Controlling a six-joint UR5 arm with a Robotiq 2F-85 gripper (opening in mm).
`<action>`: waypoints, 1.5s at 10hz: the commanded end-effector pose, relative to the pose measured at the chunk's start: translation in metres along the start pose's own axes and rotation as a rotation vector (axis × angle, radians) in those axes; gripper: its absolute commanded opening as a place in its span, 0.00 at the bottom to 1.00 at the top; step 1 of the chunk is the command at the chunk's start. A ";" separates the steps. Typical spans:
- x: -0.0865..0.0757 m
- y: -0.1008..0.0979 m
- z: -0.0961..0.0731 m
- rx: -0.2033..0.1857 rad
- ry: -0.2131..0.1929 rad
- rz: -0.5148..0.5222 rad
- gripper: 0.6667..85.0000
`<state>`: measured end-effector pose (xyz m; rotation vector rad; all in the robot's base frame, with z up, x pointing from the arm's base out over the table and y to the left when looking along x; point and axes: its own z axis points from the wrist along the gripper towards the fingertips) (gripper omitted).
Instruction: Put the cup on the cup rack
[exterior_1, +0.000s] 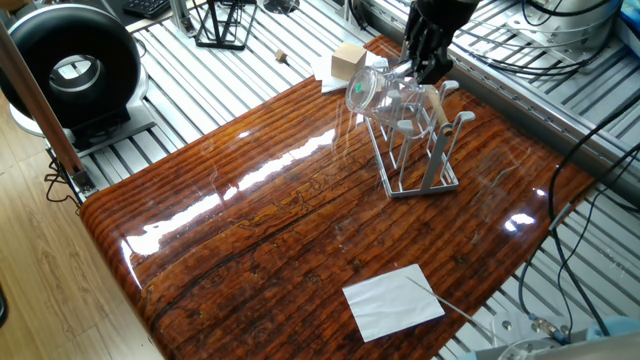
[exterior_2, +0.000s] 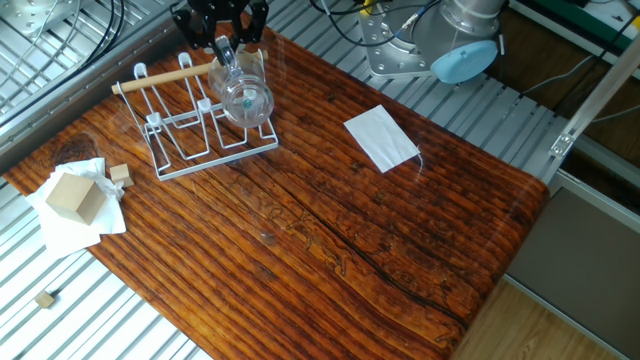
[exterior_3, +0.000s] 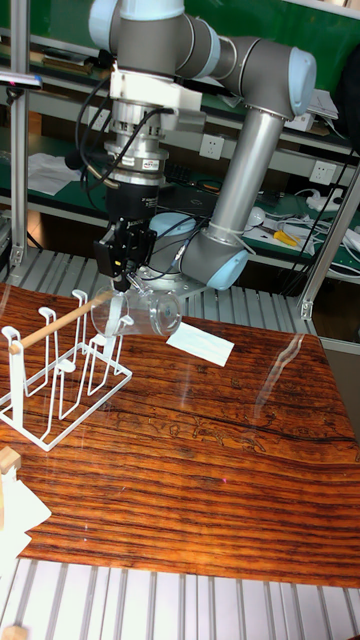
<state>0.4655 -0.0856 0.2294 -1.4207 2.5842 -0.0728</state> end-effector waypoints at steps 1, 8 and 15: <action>-0.006 -0.001 0.001 0.006 -0.029 0.005 0.00; -0.005 0.001 0.014 0.017 -0.072 0.016 0.00; -0.005 0.002 0.021 0.021 -0.109 0.021 0.00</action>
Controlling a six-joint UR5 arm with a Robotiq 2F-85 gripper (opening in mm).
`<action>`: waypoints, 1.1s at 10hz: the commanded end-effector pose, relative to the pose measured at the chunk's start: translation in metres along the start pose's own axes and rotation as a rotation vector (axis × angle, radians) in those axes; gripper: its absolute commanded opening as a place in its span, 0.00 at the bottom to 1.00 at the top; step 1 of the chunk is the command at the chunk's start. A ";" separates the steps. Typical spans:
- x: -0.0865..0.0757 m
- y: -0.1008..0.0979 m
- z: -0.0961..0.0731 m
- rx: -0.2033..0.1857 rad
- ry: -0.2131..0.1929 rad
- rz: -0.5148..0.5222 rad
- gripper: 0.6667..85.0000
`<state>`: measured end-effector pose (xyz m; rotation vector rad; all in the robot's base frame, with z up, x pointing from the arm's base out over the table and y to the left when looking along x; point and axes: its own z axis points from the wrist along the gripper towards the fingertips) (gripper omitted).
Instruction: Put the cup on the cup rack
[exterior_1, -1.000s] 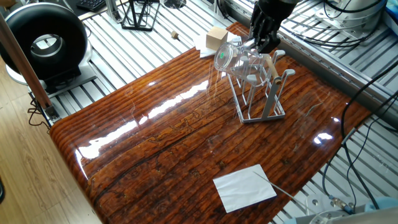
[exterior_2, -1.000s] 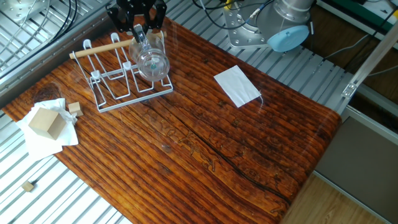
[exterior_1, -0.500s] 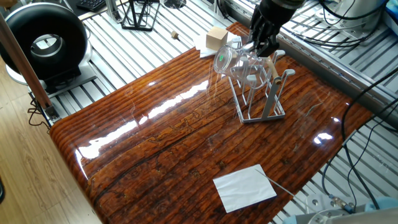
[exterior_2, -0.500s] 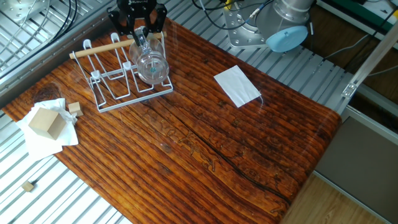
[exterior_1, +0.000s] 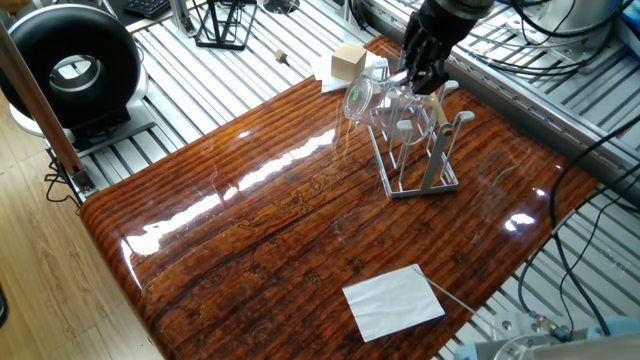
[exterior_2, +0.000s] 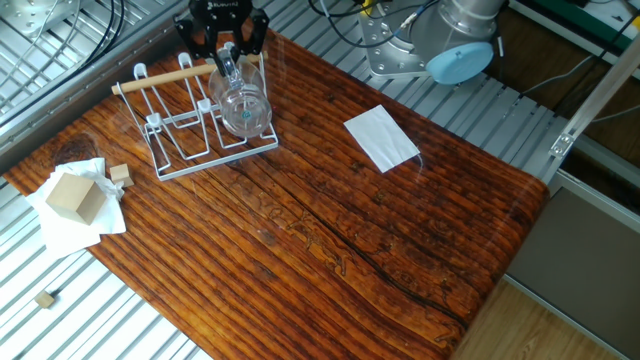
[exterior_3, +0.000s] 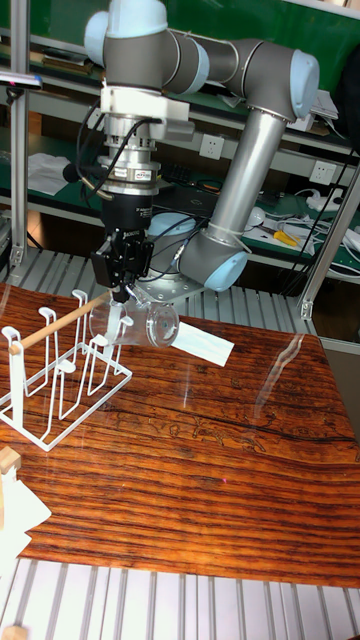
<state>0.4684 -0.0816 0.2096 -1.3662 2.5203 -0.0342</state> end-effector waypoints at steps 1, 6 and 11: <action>-0.003 -0.001 0.001 0.002 -0.030 0.005 0.00; 0.001 -0.003 0.010 -0.001 -0.058 0.004 0.00; -0.002 -0.006 0.016 0.006 -0.077 0.000 0.00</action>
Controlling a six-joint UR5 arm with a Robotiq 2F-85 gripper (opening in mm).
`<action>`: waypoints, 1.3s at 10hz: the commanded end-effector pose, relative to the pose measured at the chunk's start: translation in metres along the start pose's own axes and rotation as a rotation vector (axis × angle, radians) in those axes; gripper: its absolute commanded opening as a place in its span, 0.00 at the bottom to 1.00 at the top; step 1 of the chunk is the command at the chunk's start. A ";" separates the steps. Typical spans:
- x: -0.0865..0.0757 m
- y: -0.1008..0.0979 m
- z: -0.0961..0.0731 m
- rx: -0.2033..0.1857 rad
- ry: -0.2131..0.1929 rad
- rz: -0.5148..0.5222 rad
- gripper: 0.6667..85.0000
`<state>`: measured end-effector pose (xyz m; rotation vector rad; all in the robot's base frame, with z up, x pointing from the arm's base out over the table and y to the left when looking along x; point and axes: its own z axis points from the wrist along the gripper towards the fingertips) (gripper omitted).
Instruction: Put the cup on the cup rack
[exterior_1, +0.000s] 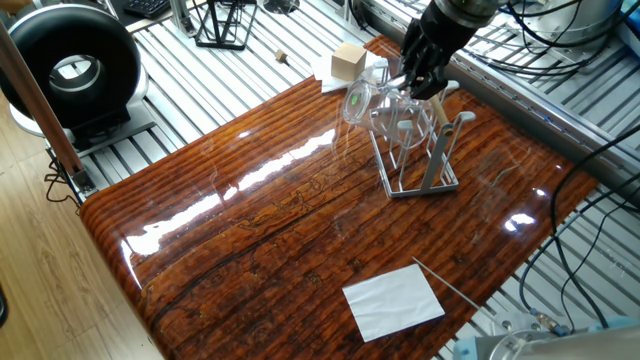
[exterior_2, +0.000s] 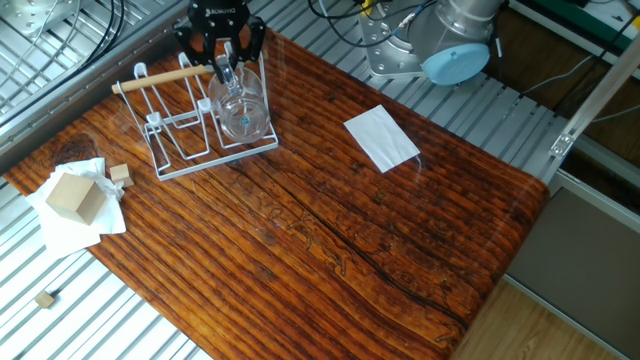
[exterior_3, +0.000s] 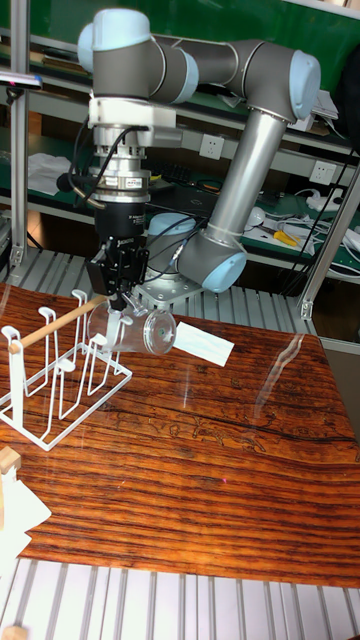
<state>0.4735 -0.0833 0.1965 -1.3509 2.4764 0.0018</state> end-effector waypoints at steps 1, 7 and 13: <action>-0.003 -0.002 0.007 0.003 -0.035 0.003 0.00; -0.003 -0.011 0.007 0.032 -0.050 -0.023 0.00; -0.004 -0.015 0.004 0.042 -0.064 -0.022 0.00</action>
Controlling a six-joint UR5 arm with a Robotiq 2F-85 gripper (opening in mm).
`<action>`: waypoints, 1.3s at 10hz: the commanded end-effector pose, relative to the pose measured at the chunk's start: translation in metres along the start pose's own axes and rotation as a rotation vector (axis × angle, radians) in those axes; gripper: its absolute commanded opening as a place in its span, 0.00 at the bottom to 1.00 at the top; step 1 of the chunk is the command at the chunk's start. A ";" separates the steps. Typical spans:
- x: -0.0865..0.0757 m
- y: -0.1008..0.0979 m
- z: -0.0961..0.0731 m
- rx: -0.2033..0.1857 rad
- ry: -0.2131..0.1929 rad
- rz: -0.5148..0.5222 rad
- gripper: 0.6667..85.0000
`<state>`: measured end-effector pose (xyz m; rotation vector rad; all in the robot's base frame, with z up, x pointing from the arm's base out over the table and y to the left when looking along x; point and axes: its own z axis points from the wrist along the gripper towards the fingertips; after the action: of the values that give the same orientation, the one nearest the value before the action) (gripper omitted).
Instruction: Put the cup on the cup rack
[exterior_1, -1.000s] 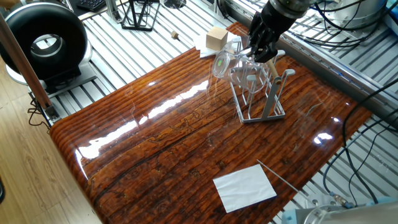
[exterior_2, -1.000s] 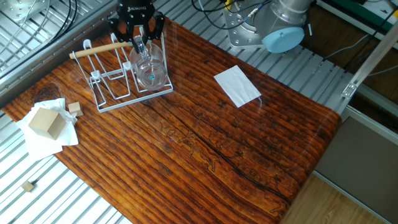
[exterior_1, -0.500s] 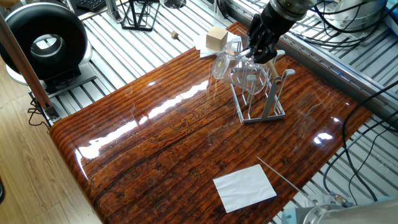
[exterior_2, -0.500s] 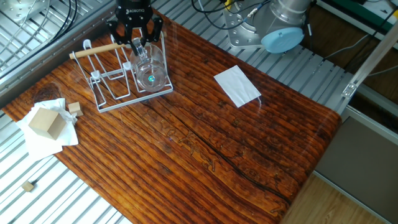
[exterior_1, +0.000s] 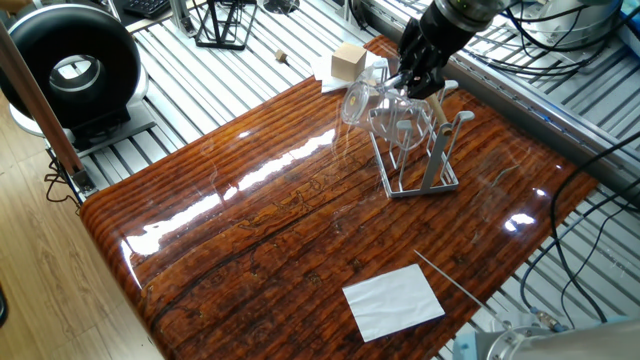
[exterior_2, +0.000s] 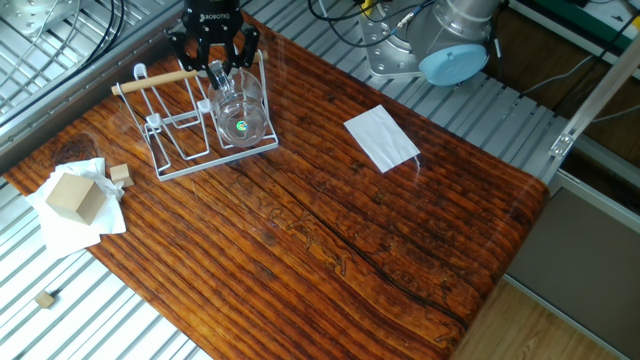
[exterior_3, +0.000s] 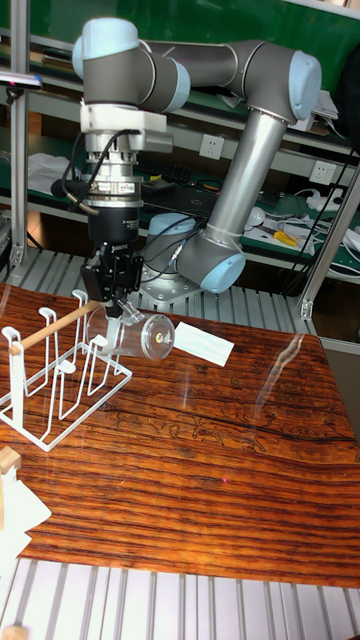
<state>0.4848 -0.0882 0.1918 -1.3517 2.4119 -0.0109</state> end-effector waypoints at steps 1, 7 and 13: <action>-0.004 -0.003 -0.003 0.009 -0.019 -0.001 0.01; -0.008 0.002 -0.004 -0.012 -0.039 -0.014 0.18; -0.008 0.002 -0.005 -0.012 -0.042 -0.016 0.19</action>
<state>0.4839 -0.0838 0.1954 -1.3725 2.3811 0.0173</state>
